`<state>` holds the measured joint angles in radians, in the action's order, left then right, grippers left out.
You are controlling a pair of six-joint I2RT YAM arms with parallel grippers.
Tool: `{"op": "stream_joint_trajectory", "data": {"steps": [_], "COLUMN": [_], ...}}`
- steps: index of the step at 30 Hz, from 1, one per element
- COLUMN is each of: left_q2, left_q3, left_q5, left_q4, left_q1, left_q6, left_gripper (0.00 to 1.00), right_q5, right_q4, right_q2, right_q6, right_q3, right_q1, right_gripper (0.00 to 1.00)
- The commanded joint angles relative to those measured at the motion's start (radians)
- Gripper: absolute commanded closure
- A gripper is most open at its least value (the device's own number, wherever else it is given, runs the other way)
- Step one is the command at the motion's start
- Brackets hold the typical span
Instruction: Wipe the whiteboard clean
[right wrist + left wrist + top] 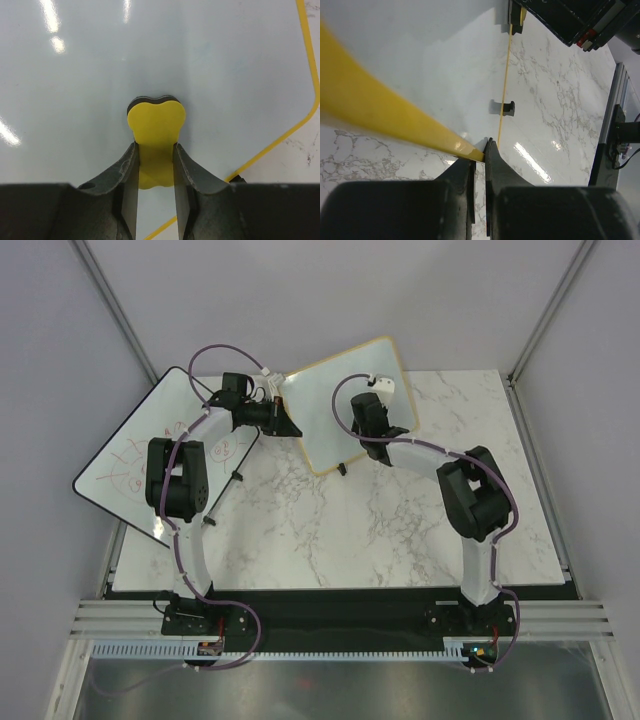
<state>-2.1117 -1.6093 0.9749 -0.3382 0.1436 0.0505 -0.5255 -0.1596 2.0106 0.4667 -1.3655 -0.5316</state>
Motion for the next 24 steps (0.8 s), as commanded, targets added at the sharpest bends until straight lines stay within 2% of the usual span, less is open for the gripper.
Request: {"op": "stream_joint_trajectory", "data": {"steps": [1, 7, 10, 13, 17, 24], "left_q2": [0.039, 0.047, 0.044, 0.041, 0.041, 0.038], "left_q3": [-0.009, -0.003, -0.009, -0.011, -0.012, -0.009], "left_q5": [-0.01, -0.012, -0.013, -0.013, -0.012, -0.016], "left_q4": [0.044, 0.042, 0.039, 0.038, 0.036, 0.038], "left_q1": [0.025, 0.025, 0.025, 0.025, 0.025, 0.025], "left_q6": [0.157, 0.166, 0.164, 0.164, 0.164, 0.17], "left_gripper": [0.98, 0.98, 0.98, 0.98, 0.98, 0.98], "right_q5": [0.102, 0.209, 0.249, 0.237, 0.228, 0.246], "right_q4": [0.089, 0.126, 0.157, 0.157, 0.157, 0.097], "right_q2": [0.069, 0.158, 0.209, 0.224, 0.214, 0.142], "right_q6": [-0.033, -0.045, -0.052, -0.045, 0.013, 0.133], "right_q3": [-0.116, -0.369, -0.487, -0.534, -0.459, -0.068], "right_q1": [0.016, 0.139, 0.154, 0.159, 0.165, 0.168], "right_gripper": [1.0, 1.0, 1.0, 1.0, 1.0, 1.0]}}
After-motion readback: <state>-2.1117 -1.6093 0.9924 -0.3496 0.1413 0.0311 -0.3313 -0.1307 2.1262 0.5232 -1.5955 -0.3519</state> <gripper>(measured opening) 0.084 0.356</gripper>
